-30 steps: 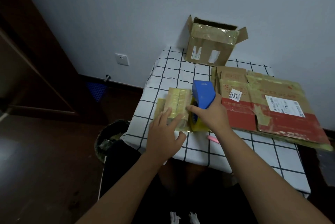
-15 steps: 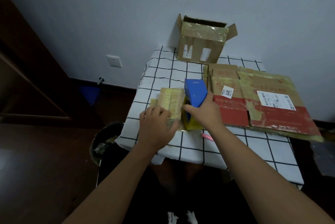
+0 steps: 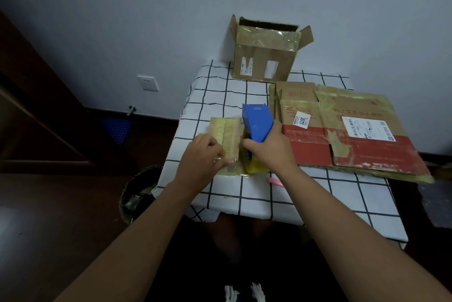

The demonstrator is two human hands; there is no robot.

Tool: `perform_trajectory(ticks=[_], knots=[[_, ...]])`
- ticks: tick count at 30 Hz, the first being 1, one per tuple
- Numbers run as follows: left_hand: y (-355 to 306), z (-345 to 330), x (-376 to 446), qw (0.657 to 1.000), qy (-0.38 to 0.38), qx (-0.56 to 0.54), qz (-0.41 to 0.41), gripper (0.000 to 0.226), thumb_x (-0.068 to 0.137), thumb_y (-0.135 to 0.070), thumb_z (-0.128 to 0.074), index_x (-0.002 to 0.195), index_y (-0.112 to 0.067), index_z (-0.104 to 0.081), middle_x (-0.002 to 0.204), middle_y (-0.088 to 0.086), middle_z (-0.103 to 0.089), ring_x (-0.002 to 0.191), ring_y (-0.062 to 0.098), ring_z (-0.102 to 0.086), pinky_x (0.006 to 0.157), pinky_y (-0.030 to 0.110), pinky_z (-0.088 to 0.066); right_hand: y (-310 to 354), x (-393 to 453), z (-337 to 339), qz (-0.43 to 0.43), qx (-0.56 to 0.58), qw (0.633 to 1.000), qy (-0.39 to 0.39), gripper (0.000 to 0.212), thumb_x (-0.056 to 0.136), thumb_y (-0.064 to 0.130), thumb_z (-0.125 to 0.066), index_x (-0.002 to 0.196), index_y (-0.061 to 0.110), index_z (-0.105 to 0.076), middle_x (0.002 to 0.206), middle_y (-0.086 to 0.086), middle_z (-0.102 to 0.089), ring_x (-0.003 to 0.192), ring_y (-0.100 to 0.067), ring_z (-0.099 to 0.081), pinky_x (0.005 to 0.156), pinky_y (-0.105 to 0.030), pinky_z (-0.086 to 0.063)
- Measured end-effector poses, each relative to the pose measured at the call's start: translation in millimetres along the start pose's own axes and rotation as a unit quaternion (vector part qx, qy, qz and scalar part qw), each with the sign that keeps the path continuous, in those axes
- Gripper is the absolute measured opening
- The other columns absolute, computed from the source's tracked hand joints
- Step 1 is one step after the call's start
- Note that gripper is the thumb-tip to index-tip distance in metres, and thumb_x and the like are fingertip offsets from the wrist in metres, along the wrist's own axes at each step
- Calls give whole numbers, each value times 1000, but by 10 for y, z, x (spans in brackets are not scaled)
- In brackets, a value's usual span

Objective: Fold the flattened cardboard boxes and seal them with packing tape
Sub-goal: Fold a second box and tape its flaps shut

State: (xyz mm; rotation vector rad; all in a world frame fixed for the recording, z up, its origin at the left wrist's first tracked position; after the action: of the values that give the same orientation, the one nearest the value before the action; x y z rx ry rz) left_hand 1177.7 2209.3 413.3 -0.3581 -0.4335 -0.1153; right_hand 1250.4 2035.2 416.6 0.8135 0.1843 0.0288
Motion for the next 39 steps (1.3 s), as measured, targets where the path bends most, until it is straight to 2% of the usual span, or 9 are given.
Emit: perform_trajectory(ticks=[4,7,9,13,18,24,29,39], knots=[[-64,-19,-69,997,-51,50,-35,38,84,-47,-63,76,-10,-62,82,6,-54,74,20,-49,62,29,-37,-8,14,-9,0,0,1000,0,80,73,44,-75,133,15,-32,105,-5,-53,88,-24,-56,62,-33,-44],[-146,-105,-175,989,-74,118,-56,35,91,-45,-55,80,-12,-59,86,9,-57,79,24,-54,66,35,-44,-5,5,4,1,-4,1000,-5,80,73,45,-75,134,15,-32,104,-4,-53,88,-24,-56,65,-34,-46],[-134,-110,-209,987,-90,122,-50,33,90,-44,-55,81,-13,-59,89,9,-58,84,24,-56,69,36,-47,-4,-7,1,3,-7,1000,-6,81,73,45,-74,135,15,-31,103,-4,-53,88,-24,-56,66,-35,-48],[-102,-92,-198,989,-94,104,-51,43,92,-52,-49,82,-12,-60,90,9,-58,82,23,-53,68,34,-45,-7,-12,0,6,-9,1000,-5,79,74,45,-74,133,15,-31,101,-3,-52,85,-23,-56,63,-34,-46],[-62,-107,-190,991,-95,78,-53,46,87,-57,-53,85,-11,-61,89,9,-58,80,24,-54,67,35,-46,-5,-21,3,8,-8,1000,-4,79,75,44,-74,134,14,-30,104,-5,-53,86,-23,-56,64,-34,-47],[-113,-120,-194,988,-95,114,-51,42,88,-52,-55,84,-11,-58,88,10,-57,78,24,-54,66,35,-47,0,-35,3,11,-9,1000,-6,79,74,44,-74,132,15,-30,103,-5,-53,85,-23,-56,62,-34,-46],[-103,-88,-188,990,-90,101,-47,39,80,-48,-70,83,-11,-58,86,8,-55,76,22,-51,64,32,-44,15,-63,13,14,-3,1000,-10,76,73,43,-74,130,15,-32,99,-2,-52,85,-23,-56,67,-38,-52],[-168,-27,-142,994,-79,69,-13,40,75,-49,-64,81,-11,-56,81,6,-49,71,20,-45,60,32,-42,14,-90,19,22,17,1000,-9,74,74,41,-74,130,15,-32,100,-2,-52,85,-22,-56,63,-34,-48]])
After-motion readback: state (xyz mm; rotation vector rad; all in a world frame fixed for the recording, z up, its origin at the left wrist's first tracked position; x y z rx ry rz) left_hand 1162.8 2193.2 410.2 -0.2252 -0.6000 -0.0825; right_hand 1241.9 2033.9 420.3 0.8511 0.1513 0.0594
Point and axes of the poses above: each hand's wrist, its own x-axis towards the middle knuckle, its own z-axis out of the back of the hand, y = z × x, the point moved 8 cm from there along x, towards the middle knuckle
